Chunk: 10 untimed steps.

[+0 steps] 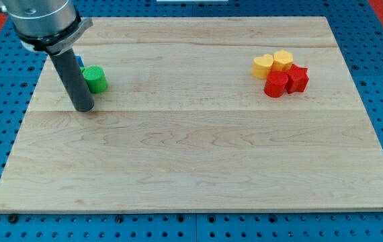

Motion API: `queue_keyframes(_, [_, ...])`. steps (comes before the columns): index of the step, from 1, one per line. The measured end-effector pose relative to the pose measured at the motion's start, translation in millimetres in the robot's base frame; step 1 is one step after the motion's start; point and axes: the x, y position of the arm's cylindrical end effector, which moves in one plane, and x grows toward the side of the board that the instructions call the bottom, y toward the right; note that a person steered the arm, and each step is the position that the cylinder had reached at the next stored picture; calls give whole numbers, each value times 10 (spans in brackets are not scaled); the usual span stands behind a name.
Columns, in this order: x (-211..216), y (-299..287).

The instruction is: Separate the green and blue blocks

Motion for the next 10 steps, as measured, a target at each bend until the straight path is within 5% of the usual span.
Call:
queue_keyframes(4, [98, 844])
queue_keyframes(8, [114, 666])
queue_keyframes(10, [328, -188])
